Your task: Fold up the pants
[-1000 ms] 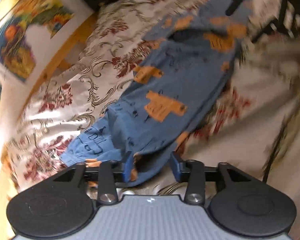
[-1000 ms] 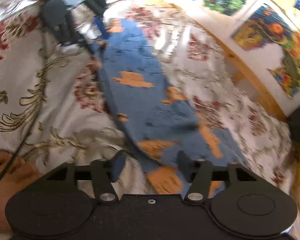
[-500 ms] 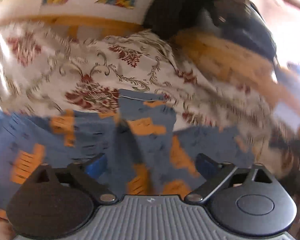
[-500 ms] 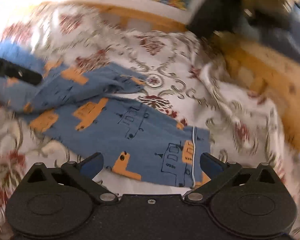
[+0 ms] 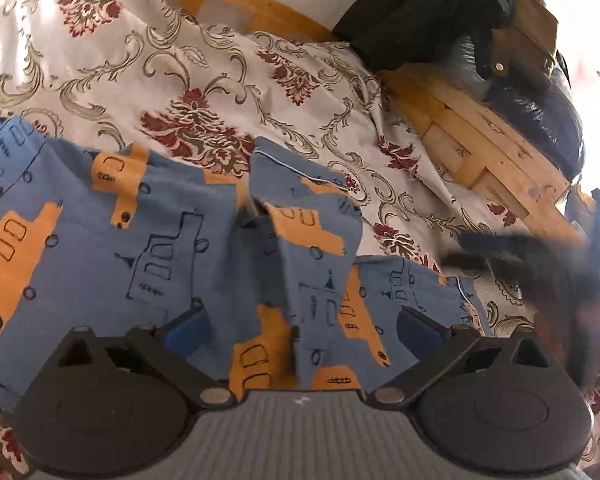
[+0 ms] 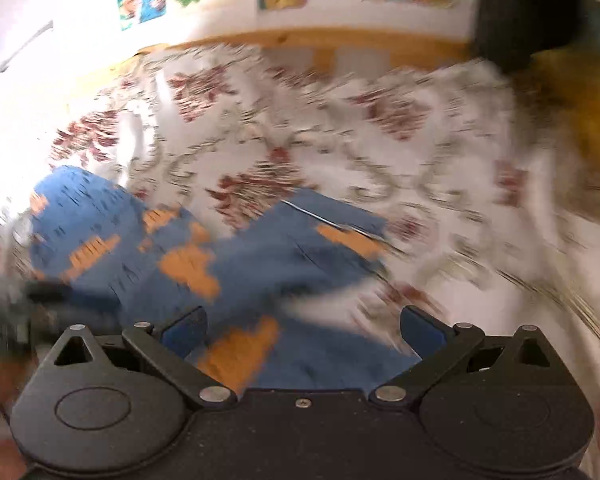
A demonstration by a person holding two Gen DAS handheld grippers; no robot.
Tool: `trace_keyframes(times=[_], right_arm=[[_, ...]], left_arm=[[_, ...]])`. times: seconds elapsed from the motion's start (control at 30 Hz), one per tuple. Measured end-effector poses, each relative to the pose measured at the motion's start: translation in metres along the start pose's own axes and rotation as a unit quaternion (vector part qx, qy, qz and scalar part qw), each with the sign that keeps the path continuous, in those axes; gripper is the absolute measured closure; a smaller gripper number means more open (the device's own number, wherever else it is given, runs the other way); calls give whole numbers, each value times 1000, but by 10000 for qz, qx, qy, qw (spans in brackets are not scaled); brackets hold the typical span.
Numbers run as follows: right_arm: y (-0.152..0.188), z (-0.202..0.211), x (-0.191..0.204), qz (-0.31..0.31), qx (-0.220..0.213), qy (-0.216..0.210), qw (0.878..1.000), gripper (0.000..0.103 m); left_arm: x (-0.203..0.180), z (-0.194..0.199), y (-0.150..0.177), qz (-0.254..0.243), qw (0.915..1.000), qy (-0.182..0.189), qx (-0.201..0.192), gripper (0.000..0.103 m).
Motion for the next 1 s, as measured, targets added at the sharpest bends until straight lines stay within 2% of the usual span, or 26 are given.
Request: trace_keyframes(times=[0.07,0.17,0.2,0.3,0.33,0.37,0.47,0.53,0.6,0.63,0.7,0.77,0.83,0.87,0.93,1.0], right_arm=[[-37,-30,-7,-248,401,-386,9981,1],[-79,-80,-10,-857,1077,-654,9883,2],[-87,-93,-9,-975,1250,-690,9849,4],[-109,-132,4,-1047,1715,-469,9785,12],[-112,-140,7,-1005,1791,-386,9779,18],[-116,-150,11,-968,1882,-281,9769,23],[-116,-172,12,-1075,2187,13,9699,27],[-115,-184,10,-1156,2248,176,9674,31],[-113,-191,10,-1152,2266,407,9663,37],[-112,-193,9,-1170,2274,492,9655,44],[-110,-195,8,-1243,2236,535,9652,52],[-109,-191,6,-1345,2124,445,9669,70],[-109,-187,7,-1458,2049,335,9673,80],[-108,-184,6,-1513,1997,296,9676,89],[-107,-179,7,-1556,1935,270,9683,100],[-106,-173,6,-1557,1865,245,9697,101]], left_arm=[[0,1,-1,-40,9999,96,25,3],[-4,3,-2,-224,9995,230,-24,8],[-6,2,-3,-243,9994,254,-22,12],[-7,-3,-7,-183,9990,383,103,28],[-7,-5,-8,-176,9989,404,136,31],[-8,-6,-9,-178,9988,429,150,39],[-8,-10,-11,-151,9983,521,191,53],[-10,-11,-12,-199,9981,531,225,70],[-12,-12,-12,-285,9981,490,259,76],[-12,-12,-12,-296,9980,481,271,79],[-11,-10,-12,-267,9980,495,280,80],[-8,-7,-12,-213,9980,532,252,80],[-5,-5,-11,-158,9981,538,250,80],[-3,-4,-10,-131,9981,539,255,80],[1,-4,-10,-59,9980,580,262,80],[5,-2,-9,69,9975,658,250,79]])
Point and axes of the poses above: each gripper's, at about its wrist camera, not at the fingertips, and z roughly against the way its jaws point, x to its left, y to its underside, the point moved 1 cm from there along -z, roughly the way its jaws point, and after that the axes turned 3 degrees about z, right-handed, at the moved point
